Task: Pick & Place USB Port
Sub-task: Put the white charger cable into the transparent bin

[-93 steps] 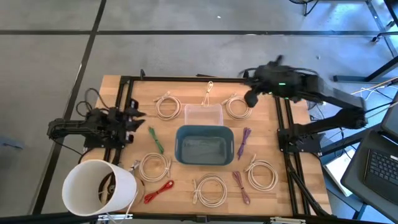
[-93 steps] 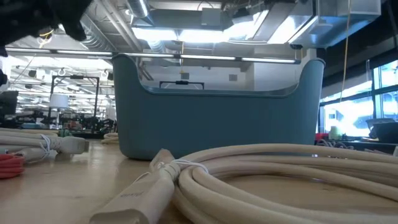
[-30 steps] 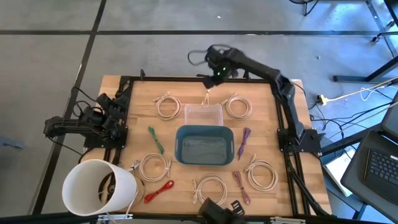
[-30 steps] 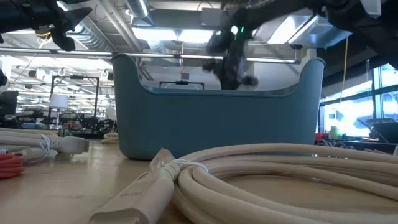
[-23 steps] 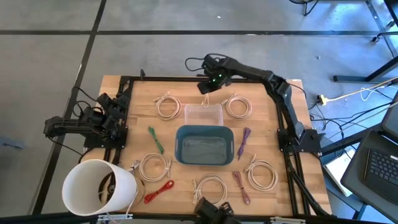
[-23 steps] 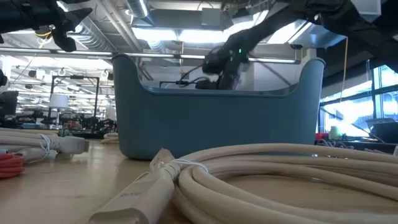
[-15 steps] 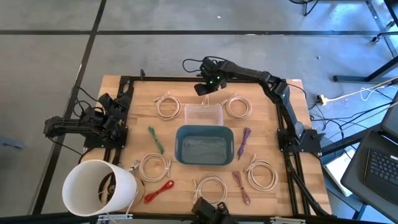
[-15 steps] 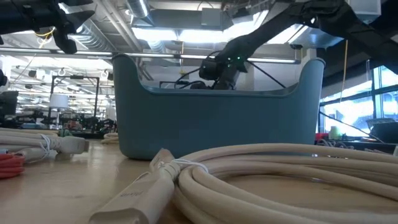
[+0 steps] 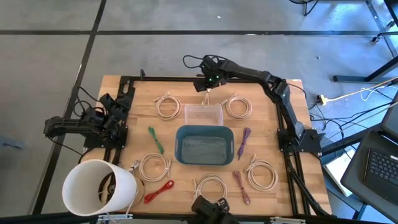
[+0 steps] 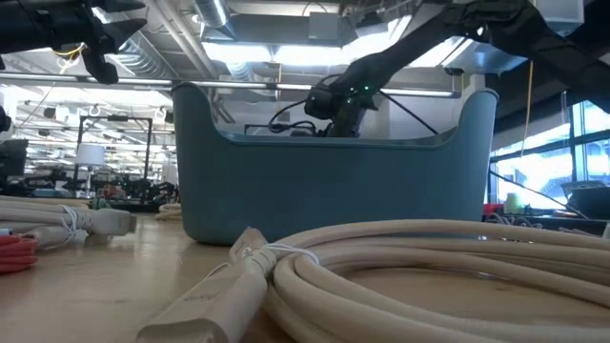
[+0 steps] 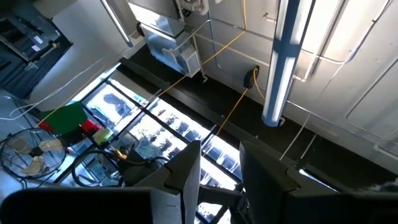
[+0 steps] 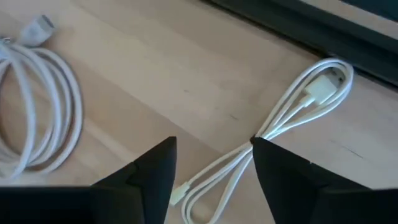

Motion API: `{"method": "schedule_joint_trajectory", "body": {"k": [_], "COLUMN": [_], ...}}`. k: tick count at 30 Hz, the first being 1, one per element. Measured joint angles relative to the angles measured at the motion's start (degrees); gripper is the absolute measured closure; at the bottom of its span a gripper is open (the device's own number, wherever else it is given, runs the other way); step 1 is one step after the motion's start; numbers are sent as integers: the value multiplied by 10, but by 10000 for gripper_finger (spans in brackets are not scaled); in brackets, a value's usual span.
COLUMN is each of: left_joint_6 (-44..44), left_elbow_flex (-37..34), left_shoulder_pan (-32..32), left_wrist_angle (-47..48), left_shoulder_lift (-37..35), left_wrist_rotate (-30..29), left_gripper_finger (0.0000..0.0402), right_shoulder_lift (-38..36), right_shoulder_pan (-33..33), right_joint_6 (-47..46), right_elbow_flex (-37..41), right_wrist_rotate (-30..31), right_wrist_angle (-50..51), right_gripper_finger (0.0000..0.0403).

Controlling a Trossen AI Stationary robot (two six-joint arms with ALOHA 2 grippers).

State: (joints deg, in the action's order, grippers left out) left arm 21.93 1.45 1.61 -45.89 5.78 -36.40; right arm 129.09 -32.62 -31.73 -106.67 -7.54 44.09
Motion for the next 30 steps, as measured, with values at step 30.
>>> {"method": "schedule_joint_trajectory", "body": {"k": [30], "left_joint_6": [24], "left_elbow_flex": [0], "left_shoulder_pan": [0], "left_wrist_angle": [20], "left_shoulder_lift": [0], "left_wrist_rotate": [10], "left_gripper_finger": [297], "right_shoulder_lift": [41], "right_shoulder_pan": [7], "right_joint_6": [-19], "right_elbow_flex": [0], "right_wrist_rotate": [-10], "right_wrist_angle": [20], "right_gripper_finger": [209]}}
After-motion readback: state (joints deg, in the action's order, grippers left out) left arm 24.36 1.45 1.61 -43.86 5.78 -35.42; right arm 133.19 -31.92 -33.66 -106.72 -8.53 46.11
